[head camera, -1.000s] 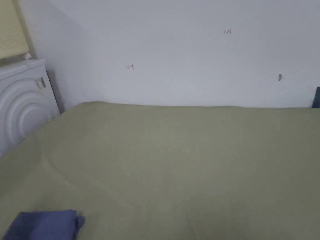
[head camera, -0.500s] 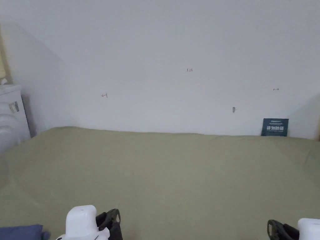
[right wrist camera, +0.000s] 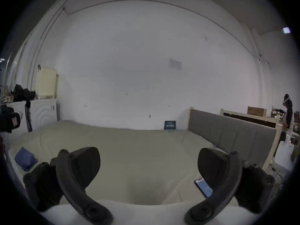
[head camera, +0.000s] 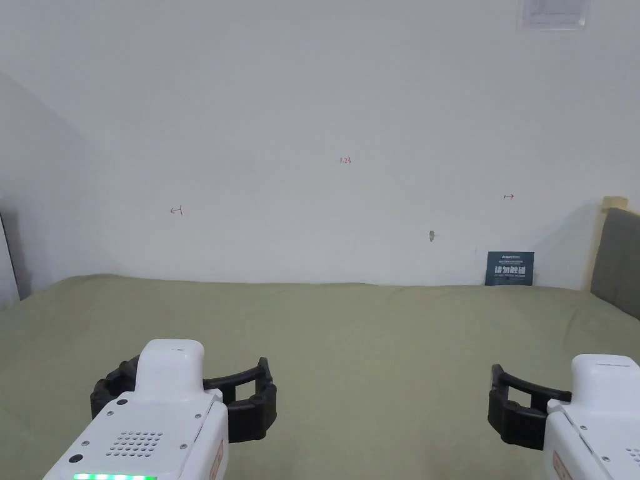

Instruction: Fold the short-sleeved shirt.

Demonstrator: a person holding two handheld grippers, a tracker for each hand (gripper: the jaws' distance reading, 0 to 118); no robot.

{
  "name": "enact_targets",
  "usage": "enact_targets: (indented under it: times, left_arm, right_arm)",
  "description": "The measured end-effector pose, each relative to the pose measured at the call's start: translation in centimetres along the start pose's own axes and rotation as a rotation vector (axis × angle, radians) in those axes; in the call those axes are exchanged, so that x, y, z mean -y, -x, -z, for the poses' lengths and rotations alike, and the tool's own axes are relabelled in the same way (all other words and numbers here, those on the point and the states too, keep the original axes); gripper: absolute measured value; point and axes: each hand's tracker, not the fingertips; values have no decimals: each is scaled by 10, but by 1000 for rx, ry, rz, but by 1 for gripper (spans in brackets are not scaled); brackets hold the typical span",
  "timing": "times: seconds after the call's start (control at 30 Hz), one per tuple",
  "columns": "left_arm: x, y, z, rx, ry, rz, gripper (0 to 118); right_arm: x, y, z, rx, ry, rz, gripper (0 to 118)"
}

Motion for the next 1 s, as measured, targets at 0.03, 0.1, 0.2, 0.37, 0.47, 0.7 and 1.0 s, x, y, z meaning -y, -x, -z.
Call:
enact_targets:
  times: [0.03, 0.1, 0.2, 0.37, 0.47, 0.7, 1.0]
  left_arm:
    - [2, -4, 0, -3, 8, -3, 118]
    - [5, -4, 4, -8, 27, -3, 118]
    - [7, -7, 2, -12, 33, 2, 118]
    - [1, -9, 0, -8, 16, 0, 118]
    - [-2, -8, -2, -23, -4, -18, 118]
    - [-5, -3, -4, -31, -6, -50, 118]
    - [0, -10, -4, -6, 18, -66, 118]
  right_arm:
    - [4, -1, 0, -1, 10, -8, 116]
    - [-15, 3, 3, -5, 25, -8, 117]
    - [-12, 2, 1, -16, 42, -1, 117]
    - [-16, 0, 1, -56, 35, 36, 117]
    - [-21, 2, 3, -50, 46, 65, 117]
    - [-26, -5, -9, -147, -84, 185, 118]
    - [-30, 8, -8, -143, -32, 65, 118]
